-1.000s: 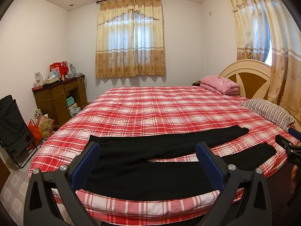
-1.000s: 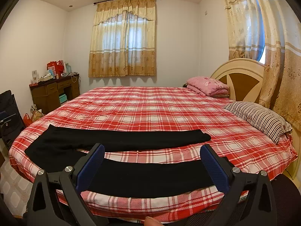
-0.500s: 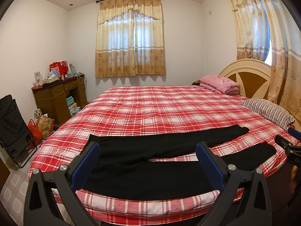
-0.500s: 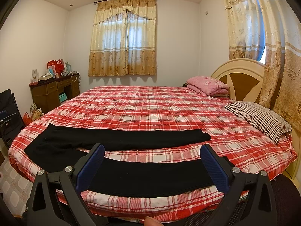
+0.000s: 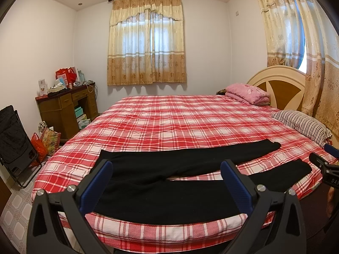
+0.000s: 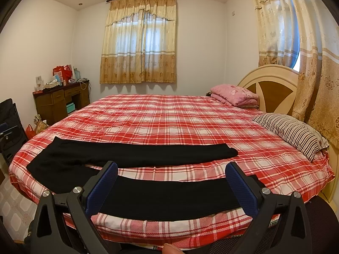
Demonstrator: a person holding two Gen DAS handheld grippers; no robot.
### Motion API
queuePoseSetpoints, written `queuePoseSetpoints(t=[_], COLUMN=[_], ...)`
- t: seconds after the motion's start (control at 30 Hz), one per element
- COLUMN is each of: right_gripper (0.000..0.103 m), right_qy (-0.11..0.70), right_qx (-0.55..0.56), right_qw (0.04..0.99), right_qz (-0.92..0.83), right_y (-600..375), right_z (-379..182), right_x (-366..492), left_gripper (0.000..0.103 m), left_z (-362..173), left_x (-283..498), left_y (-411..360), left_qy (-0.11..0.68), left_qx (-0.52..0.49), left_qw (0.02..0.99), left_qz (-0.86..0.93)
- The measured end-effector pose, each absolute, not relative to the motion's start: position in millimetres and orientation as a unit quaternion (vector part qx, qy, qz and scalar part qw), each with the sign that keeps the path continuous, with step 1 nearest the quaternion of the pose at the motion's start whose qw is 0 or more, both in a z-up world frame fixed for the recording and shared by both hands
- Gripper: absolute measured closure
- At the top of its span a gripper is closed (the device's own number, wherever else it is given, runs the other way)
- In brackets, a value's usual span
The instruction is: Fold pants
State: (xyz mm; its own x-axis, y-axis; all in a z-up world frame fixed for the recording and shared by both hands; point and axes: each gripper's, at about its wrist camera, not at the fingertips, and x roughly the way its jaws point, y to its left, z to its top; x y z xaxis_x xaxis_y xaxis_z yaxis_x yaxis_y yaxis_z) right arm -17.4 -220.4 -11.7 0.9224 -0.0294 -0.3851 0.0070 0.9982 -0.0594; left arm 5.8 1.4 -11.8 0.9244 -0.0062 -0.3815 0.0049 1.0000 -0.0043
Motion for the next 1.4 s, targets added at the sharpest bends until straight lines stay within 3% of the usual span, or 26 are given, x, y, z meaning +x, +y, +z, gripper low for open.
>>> queuePoseSetpoints(t=[0.4, 0.53, 0.67, 0.83, 0.93, 1.07, 1.33, 1.4], right_gripper=[0.001, 0.001, 0.001, 0.001, 0.001, 0.001, 0.001, 0.001], right_qy=[0.220, 0.242, 0.267, 0.295, 0.316, 0.334, 0.360, 0.362], right_qx=[-0.037, -0.045, -0.054, -0.065, -0.049, -0.020, 0.003, 0.001], right_qw=[0.975, 0.969, 0.962, 0.952, 0.946, 0.942, 0.933, 0.932], right_qz=[-0.003, 0.009, 0.031, 0.039, 0.042, 0.032, 0.008, 0.003], right_y=[-216.1, -212.0, -204.1, -196.7, -201.6, -215.6, -235.8, -237.7], right_z=[-30.0, -49.4, -74.4, -108.3, -126.1, -141.7, -149.9, -150.1], right_x=[-3.1, 9.3, 22.2, 35.1, 42.8, 54.0, 75.5, 82.6], left_gripper=[0.000, 0.000, 0.000, 0.000, 0.012, 0.017, 0.048, 0.049], left_z=[-37.3, -52.5, -72.2, -101.3, -116.4, -134.4, -157.4, -166.6], left_x=[30.2, 63.4, 104.3, 158.7, 192.1, 237.8, 305.8, 316.7], left_y=[21.0, 66.7, 131.6, 172.9, 183.2, 197.9, 216.2, 219.8], left_qy=[0.213, 0.225, 0.267, 0.317, 0.348, 0.384, 0.432, 0.446], left_qx=[0.006, 0.008, -0.057, -0.043, -0.024, -0.015, -0.030, -0.043], left_qw=[0.977, 0.971, 0.957, 0.941, 0.930, 0.917, 0.898, 0.892], left_qz=[0.025, 0.086, 0.102, 0.112, 0.112, 0.106, 0.077, 0.068])
